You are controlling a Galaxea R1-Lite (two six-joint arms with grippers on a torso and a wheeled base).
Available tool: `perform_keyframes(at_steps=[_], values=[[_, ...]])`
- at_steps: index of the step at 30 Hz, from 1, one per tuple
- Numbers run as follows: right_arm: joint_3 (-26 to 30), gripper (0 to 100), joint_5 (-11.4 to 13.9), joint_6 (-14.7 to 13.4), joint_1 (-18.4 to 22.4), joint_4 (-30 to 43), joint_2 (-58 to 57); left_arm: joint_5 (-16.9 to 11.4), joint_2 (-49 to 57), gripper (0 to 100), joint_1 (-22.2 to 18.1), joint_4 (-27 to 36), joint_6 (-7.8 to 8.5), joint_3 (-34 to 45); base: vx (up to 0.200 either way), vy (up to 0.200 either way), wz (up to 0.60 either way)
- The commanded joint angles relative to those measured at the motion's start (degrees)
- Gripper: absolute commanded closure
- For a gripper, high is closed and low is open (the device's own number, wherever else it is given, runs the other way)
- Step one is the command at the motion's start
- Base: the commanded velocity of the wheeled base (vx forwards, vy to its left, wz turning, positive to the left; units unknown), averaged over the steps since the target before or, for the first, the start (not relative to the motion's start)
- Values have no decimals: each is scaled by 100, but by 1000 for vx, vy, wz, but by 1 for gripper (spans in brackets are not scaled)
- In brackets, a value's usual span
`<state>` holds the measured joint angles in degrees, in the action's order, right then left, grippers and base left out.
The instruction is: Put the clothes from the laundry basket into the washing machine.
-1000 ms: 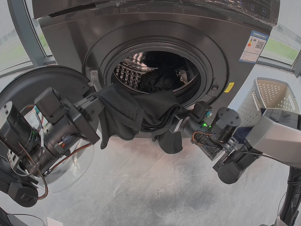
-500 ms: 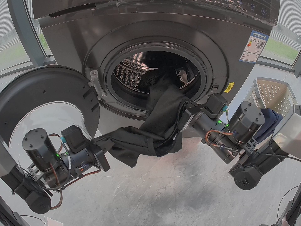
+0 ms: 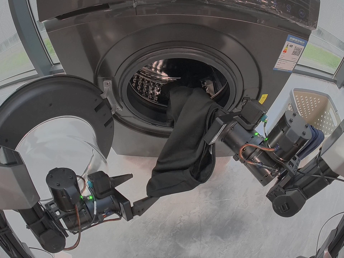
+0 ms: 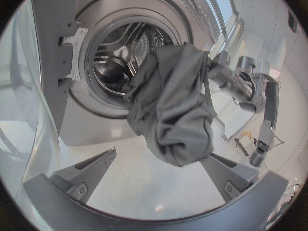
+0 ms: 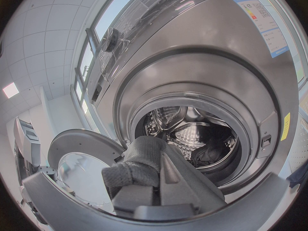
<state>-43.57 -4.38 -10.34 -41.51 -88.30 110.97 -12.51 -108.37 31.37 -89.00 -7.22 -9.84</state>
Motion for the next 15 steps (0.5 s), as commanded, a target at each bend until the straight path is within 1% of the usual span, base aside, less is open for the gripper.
perform_keyframes(at_steps=[1,4,6,7,9,11,13,14,15], values=[[-82,100,7,5,2,-3,-5,-6,-149,0,168,6,159,474,0,0,0],[-99,100,7,-3,-6,-3,30,-41,-263,0,282,6,379,861,0,0,0],[-99,100,-2,-3,-15,-3,39,-129,-404,0,300,6,555,957,0,0,0],[-99,100,-2,-3,-15,-3,30,-138,-448,0,300,6,607,931,0,0,0],[-99,100,7,-3,-24,-3,39,-155,-465,0,300,-3,634,826,0,0,0],[-38,100,7,-12,-33,-3,47,-164,-457,0,300,-3,634,474,0,0,0],[24,100,7,-12,-33,-3,47,-147,-439,0,300,-3,555,-36,0,0,0],[41,100,7,-3,-33,-3,47,-147,-430,0,300,-3,555,-150,0,0,0],[77,100,7,-3,-33,-3,39,-147,-395,0,309,6,528,-537,0,0,0]])
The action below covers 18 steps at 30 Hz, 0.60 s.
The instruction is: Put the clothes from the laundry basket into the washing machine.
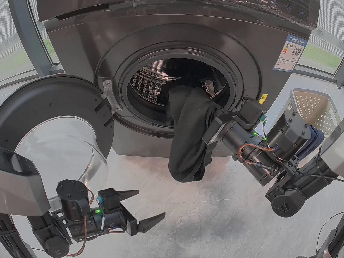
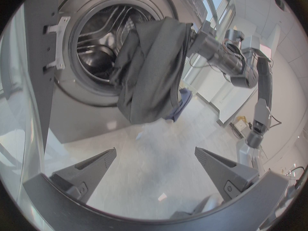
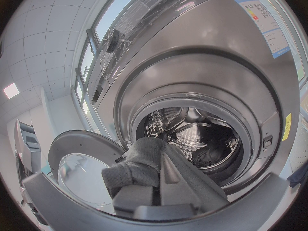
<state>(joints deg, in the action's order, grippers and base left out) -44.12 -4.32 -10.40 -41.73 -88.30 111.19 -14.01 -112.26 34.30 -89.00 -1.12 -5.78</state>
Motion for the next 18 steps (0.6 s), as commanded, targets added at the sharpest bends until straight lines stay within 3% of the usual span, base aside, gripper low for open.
perform_keyframes(at_steps=[1,6,18], values=[[149,100,1,3,-11,-3,17,-6,3,0,24,6,-108,-1154,0,0,0],[255,100,1,3,-11,-3,52,-14,3,0,243,15,-362,-2129,0,0,0],[219,100,-8,12,-169,-3,96,-14,-305,0,516,6,-371,-2657,0,0,0]])
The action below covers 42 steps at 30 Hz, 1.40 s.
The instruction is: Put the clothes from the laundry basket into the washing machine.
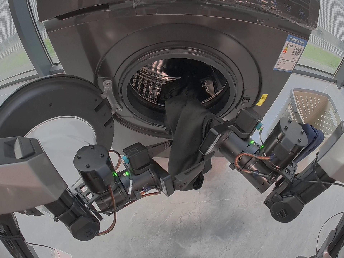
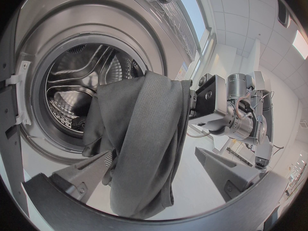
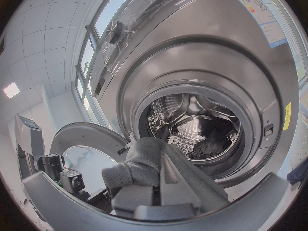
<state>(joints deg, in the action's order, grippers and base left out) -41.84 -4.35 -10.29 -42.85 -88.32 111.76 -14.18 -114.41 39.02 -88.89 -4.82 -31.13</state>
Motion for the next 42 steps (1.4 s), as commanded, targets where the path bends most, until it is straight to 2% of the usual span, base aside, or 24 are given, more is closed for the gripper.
perform_keyframes(at_steps=[1,7,10,12,13,17,25,30,31,34,38,42], values=[[-9,100,-4,1,-57,-1,39,3,-90,0,44,-5,-2,-121,0,0,0],[9,100,-13,1,-268,17,21,47,-328,0,-61,4,-2,-253,0,0,0],[35,100,-22,1,-303,34,-32,91,-486,0,-281,4,7,-420,0,0,0],[44,100,-92,1,-320,43,-58,99,-574,0,-378,4,7,-516,0,0,0],[79,100,-215,1,-391,43,-102,117,-670,0,-474,4,-2,-675,0,0,0],[220,100,-242,1,-514,43,-190,222,-881,0,-703,4,-2,-1017,0,0,0],[387,100,-250,-8,-628,8,-190,258,-1092,0,-765,4,-2,-1299,0,0,0],[528,100,-250,-8,-628,-1,-225,486,-1215,0,-756,4,7,-1633,0,0,0],[536,100,-250,-8,-628,-1,-252,504,-1215,100,-756,4,-2,-1677,0,0,0],[545,100,-250,-8,-611,8,-278,521,-1189,100,-738,4,-11,-1712,0,0,0],[642,100,-250,-8,-426,8,-383,636,-1057,100,-765,-5,-116,-1764,0,0,0],[765,100,-215,-17,57,-1,-401,653,-635,100,-765,4,-204,-1527,0,0,0]])
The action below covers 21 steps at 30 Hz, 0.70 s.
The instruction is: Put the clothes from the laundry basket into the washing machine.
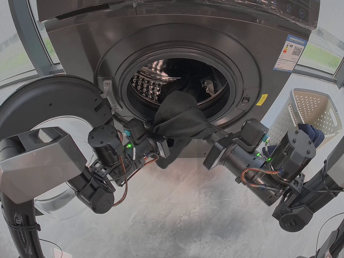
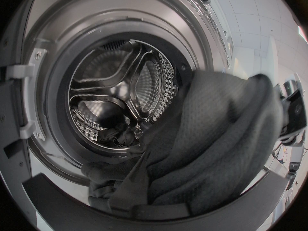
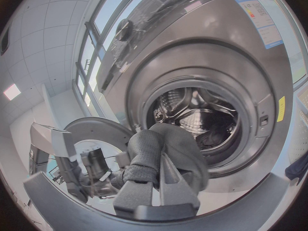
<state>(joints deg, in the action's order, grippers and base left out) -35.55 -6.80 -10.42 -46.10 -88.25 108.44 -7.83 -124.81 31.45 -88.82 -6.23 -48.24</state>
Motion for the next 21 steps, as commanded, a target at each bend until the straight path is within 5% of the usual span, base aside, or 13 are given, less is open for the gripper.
perform_keyframes(at_steps=[1,7,8,13,21], values=[[180,100,47,5,427,-8,-59,18,492,100,-7,-4,-63,254,0,0,0],[224,100,74,5,357,-8,-24,18,826,100,54,-12,-63,587,0,0,0],[197,0,74,5,339,-8,-33,18,862,100,63,-12,-63,631,0,0,0],[716,0,91,23,304,1,-253,44,932,100,10,-4,-71,667,0,0,0],[2808,0,856,181,304,1,-710,220,1327,100,45,-4,-203,1115,0,0,0]])
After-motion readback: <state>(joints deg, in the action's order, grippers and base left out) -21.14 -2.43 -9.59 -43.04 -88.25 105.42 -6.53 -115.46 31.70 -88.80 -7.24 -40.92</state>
